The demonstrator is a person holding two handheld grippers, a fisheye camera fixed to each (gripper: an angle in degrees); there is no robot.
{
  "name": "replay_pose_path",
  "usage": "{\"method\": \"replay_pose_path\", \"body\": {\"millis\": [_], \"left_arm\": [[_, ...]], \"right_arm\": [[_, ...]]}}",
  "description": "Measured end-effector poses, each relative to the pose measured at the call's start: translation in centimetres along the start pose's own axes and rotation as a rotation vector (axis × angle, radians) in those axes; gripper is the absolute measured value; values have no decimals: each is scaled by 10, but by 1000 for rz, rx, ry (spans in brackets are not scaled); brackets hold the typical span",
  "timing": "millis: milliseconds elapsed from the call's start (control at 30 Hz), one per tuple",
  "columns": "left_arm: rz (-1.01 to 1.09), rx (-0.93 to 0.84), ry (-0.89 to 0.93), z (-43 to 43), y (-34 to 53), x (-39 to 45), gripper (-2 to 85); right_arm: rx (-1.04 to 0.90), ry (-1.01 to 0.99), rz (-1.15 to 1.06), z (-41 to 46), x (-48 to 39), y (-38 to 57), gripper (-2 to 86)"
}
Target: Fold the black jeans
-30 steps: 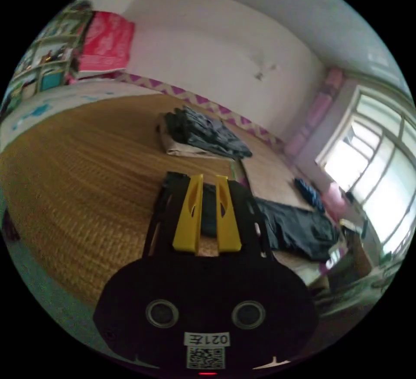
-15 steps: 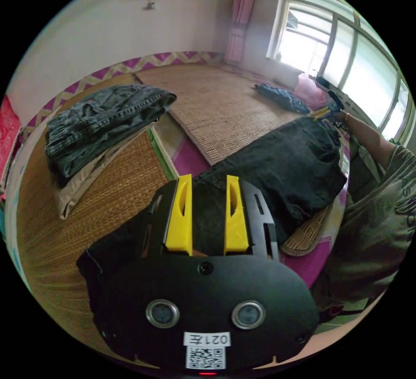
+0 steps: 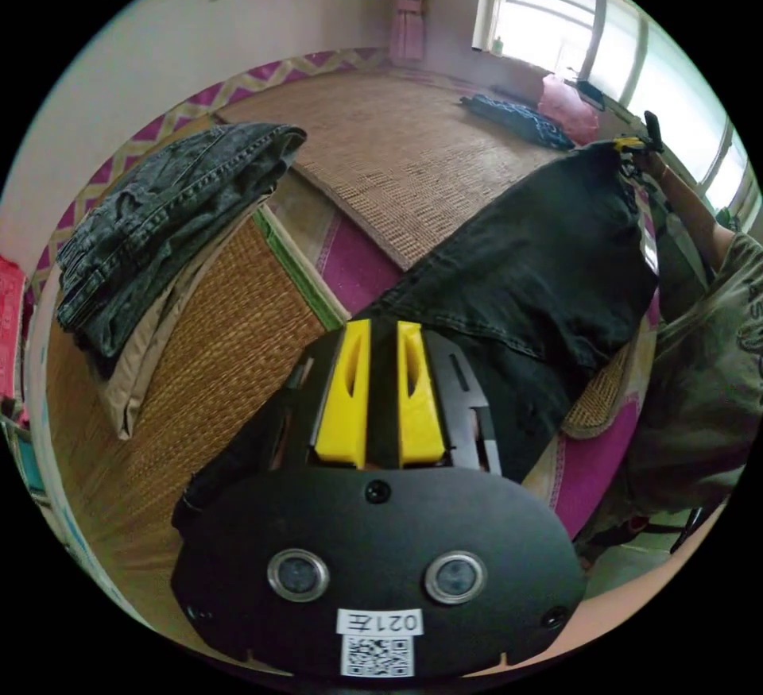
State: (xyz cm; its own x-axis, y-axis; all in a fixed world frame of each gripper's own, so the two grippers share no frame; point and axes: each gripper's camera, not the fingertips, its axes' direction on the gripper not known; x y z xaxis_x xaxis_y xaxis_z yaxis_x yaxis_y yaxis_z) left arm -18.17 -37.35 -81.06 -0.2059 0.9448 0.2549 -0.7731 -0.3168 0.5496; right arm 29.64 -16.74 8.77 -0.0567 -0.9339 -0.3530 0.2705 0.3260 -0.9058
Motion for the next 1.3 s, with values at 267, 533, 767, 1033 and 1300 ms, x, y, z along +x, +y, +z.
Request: {"method": "replay_pose_path", "body": {"millis": [267,533,767,1033,1300], "left_arm": [[73,316,-48,-96,64,44,-9],[117,493,45,-195,238,156,-9],[-100,412,158,-137,325,193,-9],[-292,514,221,-118,362,185,-8],[-610,619,-210,-182,385,144,67]], "right_arm": [[45,-6,-58,-41,-27,25,-10],[203,-201,-165,-123,-122,155,-10],[31,-316,13,-58,-143,240,-9],[-7,-332,182,-13,-129,260,17],[76,-272,134,-61,-147,248,78]]}}
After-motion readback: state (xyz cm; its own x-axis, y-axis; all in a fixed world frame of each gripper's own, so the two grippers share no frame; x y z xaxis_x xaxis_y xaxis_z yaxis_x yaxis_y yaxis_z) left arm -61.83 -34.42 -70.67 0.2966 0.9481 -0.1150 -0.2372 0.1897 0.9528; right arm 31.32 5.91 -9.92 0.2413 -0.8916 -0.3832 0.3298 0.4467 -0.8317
